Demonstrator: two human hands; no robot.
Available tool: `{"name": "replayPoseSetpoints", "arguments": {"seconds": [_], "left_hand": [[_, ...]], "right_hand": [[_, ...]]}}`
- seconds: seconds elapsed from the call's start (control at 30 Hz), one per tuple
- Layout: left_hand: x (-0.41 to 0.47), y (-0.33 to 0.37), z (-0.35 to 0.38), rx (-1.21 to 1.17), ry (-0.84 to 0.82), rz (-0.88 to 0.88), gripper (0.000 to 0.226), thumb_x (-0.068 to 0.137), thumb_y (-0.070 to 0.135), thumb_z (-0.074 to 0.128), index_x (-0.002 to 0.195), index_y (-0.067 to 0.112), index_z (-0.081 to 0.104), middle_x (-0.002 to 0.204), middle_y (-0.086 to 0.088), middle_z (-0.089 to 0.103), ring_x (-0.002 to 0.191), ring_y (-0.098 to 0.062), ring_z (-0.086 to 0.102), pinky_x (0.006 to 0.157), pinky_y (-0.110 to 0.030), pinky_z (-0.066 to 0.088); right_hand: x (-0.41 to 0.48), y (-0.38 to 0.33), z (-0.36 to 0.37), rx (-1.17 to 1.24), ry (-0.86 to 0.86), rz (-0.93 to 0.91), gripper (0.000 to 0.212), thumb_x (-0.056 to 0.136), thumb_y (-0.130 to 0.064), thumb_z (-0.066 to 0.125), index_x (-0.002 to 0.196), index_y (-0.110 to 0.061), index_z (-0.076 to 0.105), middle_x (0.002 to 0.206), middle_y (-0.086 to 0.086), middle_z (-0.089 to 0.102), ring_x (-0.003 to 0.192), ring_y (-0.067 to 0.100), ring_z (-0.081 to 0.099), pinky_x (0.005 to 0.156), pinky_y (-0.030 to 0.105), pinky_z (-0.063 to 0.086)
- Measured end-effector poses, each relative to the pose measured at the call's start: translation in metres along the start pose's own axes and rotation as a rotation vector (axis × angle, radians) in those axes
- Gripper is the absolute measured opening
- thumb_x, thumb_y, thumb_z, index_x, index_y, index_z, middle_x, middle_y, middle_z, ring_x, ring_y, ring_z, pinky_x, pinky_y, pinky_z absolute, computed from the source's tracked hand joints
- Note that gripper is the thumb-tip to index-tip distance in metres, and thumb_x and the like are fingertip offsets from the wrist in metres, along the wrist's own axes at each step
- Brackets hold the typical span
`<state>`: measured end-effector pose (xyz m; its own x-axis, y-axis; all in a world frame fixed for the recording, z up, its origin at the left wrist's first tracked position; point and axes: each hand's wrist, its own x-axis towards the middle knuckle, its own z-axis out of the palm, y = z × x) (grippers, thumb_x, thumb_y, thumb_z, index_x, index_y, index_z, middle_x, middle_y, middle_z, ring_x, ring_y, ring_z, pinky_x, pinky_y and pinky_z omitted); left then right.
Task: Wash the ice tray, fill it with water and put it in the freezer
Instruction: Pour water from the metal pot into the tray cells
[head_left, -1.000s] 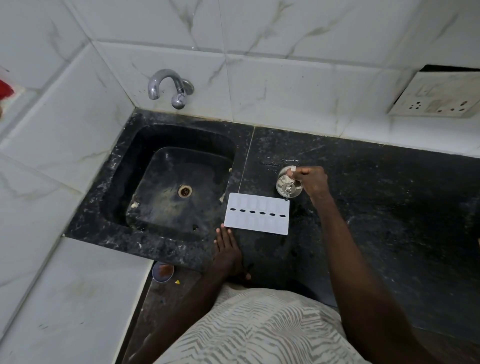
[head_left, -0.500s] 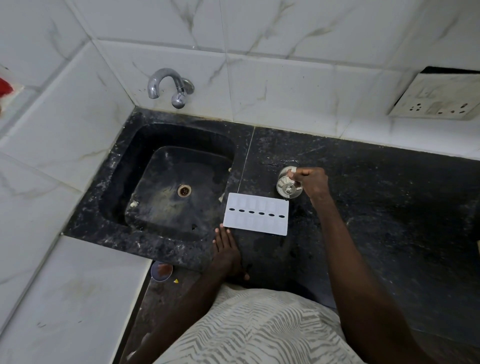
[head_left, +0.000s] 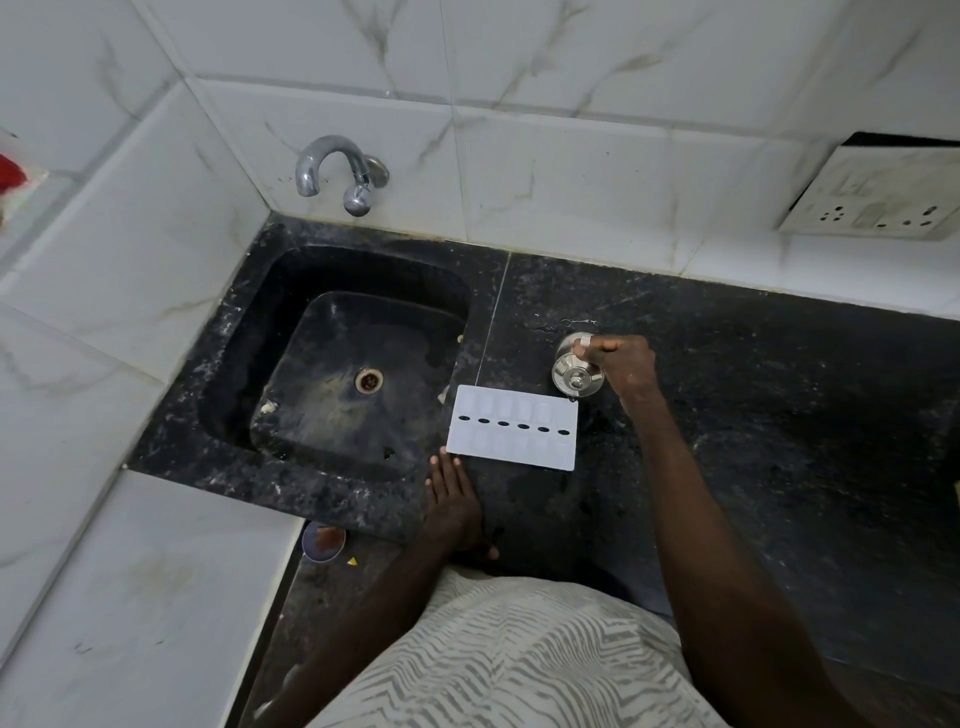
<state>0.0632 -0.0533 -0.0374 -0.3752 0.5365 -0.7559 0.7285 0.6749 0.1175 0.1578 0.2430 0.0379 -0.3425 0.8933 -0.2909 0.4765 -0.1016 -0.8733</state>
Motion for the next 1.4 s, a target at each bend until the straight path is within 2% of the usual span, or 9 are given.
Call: {"name": "replayPoseSetpoints", "arguments": {"seconds": [0.13,0.27,0.33,0.47,0.63,0.87,1.0,1.27,1.4], "left_hand": [[0.0,0.0,0.0,-0.007,-0.006,-0.003,0.165,0.065,0.062,0.091,0.151,-0.011,-0.031,0.153,-0.036,-0.043,0.144,-0.052,-0.039,0.124,-0.06,-0.011],[-0.002,0.002,-0.001,-0.006,-0.011,-0.007,0.164,0.066,0.059,0.091,0.15,-0.011,-0.031,0.152,-0.036,-0.044,0.144,-0.052,-0.039,0.124,-0.06,-0.01],[-0.002,0.003,-0.002,-0.003,-0.01,-0.007,0.164,0.066,0.059,0.091,0.15,-0.011,-0.031,0.152,-0.037,-0.044,0.145,-0.052,-0.038,0.124,-0.06,-0.01],[-0.001,0.003,-0.001,-0.007,-0.009,-0.012,0.165,0.065,0.06,0.091,0.151,-0.012,-0.029,0.153,-0.037,-0.043,0.145,-0.052,-0.037,0.125,-0.06,-0.008],[-0.001,0.003,-0.002,-0.002,-0.026,-0.014,0.164,0.067,0.059,0.091,0.151,-0.011,-0.031,0.151,-0.037,-0.044,0.144,-0.052,-0.038,0.124,-0.06,-0.01],[0.002,0.002,-0.001,-0.003,-0.024,-0.01,0.164,0.067,0.061,0.09,0.15,-0.011,-0.032,0.15,-0.036,-0.046,0.144,-0.052,-0.039,0.123,-0.06,-0.012],[0.002,0.002,-0.001,0.0,-0.021,-0.016,0.164,0.066,0.062,0.09,0.15,-0.01,-0.031,0.153,-0.037,-0.043,0.145,-0.051,-0.039,0.124,-0.059,-0.012],[0.004,-0.001,0.005,-0.003,0.015,0.001,0.166,0.064,0.063,0.091,0.152,-0.011,-0.029,0.152,-0.036,-0.044,0.145,-0.052,-0.038,0.124,-0.06,-0.01],[0.004,-0.002,0.006,0.004,0.028,0.007,0.166,0.063,0.065,0.09,0.152,-0.011,-0.028,0.154,-0.037,-0.042,0.146,-0.053,-0.037,0.125,-0.061,-0.008]], "right_hand": [[0.0,0.001,-0.001,-0.014,0.008,0.002,0.024,0.077,-0.01,0.089,0.098,-0.002,0.081,0.091,0.006,0.078,0.055,-0.009,0.063,0.064,0.008,0.053],[0.0,0.0,-0.002,-0.014,0.015,0.019,0.026,0.077,-0.012,0.09,0.1,-0.003,0.081,0.094,0.007,0.079,0.077,0.011,0.07,0.082,0.026,0.06],[-0.001,-0.001,-0.003,0.008,0.015,0.031,0.026,0.078,-0.012,0.089,0.1,-0.003,0.081,0.094,0.008,0.079,0.079,0.014,0.071,0.083,0.029,0.06],[-0.002,-0.004,-0.003,0.055,0.035,0.056,0.025,0.079,-0.014,0.089,0.1,-0.004,0.081,0.088,0.006,0.078,0.07,0.009,0.069,0.078,0.027,0.061],[-0.004,-0.009,0.004,0.123,0.046,0.059,0.027,0.078,-0.008,0.088,0.102,0.0,0.08,0.09,0.008,0.077,0.058,-0.003,0.066,0.057,0.011,0.053],[-0.007,-0.012,0.018,0.108,-0.012,0.045,0.023,0.077,-0.011,0.09,0.098,-0.005,0.082,0.083,0.004,0.078,0.071,0.012,0.072,0.073,0.028,0.062],[-0.008,-0.013,0.024,0.095,-0.014,0.007,0.023,0.075,-0.01,0.091,0.096,-0.005,0.082,0.081,0.001,0.077,0.06,0.0,0.068,0.064,0.016,0.057],[-0.009,-0.01,0.03,0.076,-0.03,-0.053,0.024,0.076,-0.011,0.09,0.098,-0.004,0.082,0.09,0.005,0.079,0.072,0.008,0.071,0.075,0.026,0.06],[-0.009,-0.011,0.033,0.075,-0.031,-0.053,0.025,0.076,-0.01,0.09,0.099,-0.003,0.081,0.093,0.006,0.079,0.067,0.0,0.069,0.069,0.019,0.058]]}}
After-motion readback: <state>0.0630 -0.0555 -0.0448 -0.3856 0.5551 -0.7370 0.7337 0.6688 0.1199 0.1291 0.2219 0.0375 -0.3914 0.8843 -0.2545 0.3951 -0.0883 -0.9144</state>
